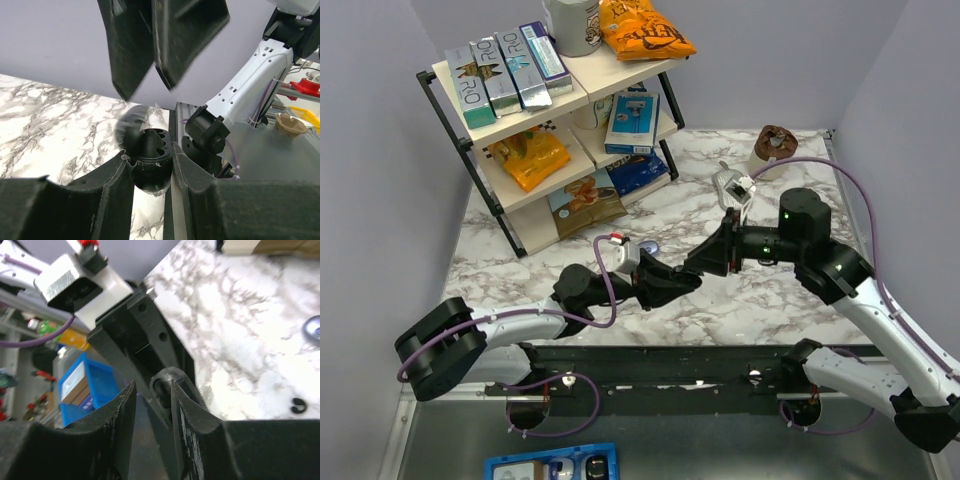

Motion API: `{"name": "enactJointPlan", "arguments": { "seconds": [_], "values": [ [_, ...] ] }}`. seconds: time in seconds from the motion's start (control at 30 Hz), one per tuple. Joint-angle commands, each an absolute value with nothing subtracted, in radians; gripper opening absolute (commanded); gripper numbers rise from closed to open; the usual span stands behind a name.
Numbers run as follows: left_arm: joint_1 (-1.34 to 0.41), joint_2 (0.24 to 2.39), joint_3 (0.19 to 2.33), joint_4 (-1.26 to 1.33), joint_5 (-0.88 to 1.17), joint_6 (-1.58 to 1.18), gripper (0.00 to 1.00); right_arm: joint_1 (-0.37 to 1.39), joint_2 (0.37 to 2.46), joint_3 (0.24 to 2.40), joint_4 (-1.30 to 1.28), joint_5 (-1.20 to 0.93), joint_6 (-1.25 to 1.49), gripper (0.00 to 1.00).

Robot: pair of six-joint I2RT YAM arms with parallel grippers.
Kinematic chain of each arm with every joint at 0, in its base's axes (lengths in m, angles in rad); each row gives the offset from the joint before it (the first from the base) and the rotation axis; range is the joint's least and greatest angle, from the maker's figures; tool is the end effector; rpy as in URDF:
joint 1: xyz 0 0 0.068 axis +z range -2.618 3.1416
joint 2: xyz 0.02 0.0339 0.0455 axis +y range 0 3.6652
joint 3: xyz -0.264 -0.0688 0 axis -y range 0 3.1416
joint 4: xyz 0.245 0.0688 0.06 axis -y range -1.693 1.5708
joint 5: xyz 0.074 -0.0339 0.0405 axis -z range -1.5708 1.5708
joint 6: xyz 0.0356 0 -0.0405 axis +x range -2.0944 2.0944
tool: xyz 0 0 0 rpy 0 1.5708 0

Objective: Insert the wireless bluetooth earbuds into the charging case
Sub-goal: Place the earbud in the charging case.

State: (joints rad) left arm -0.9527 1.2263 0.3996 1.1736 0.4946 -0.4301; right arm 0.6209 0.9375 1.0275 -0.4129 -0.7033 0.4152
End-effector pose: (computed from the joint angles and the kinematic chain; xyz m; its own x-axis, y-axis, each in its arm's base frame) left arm 0.1253 -0.2054 0.2582 -0.2279 -0.3128 -0.9221 0.9693 0.0174 -0.2454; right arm 0.1479 0.1341 0.3760 -0.6164 -0.0626 -0.7850 -0.7584 0.3156 0.5703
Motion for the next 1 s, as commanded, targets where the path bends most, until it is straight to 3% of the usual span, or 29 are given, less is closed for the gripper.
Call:
{"name": "enactJointPlan", "arguments": {
  "seconds": [0.0, 0.2, 0.57, 0.73, 0.87, 0.97],
  "values": [
    [-0.968, 1.189, 0.391, 1.246, 0.518, -0.405, 0.00, 0.618, 0.905, 1.089, -0.501, -0.617, 0.322, 0.42],
    [-0.968, 1.186, 0.394, 1.221, 0.534, -0.406, 0.00, 0.618, 0.925, 1.137, -0.626, -0.600, 0.194, 0.36],
    [-0.966, 1.146, 0.413, 1.106, 0.529, -0.376, 0.00, 0.630, 0.839, 1.124, -0.598, -0.693, 0.153, 0.39],
    [-0.956, 1.071, 0.381, 1.016, 0.436, -0.362, 0.00, 0.632, 0.813, 1.080, -0.603, -0.444, 0.195, 0.52],
    [-0.953, 0.922, 0.321, 0.897, 0.309, -0.350, 0.00, 0.630, 0.890, 0.994, -0.594, -0.263, 0.261, 0.53],
    [-0.953, 0.809, 0.293, 0.771, 0.253, -0.342, 0.00, 0.630, 0.972, 0.873, -0.499, -0.255, 0.327, 0.53]
  ]
}}
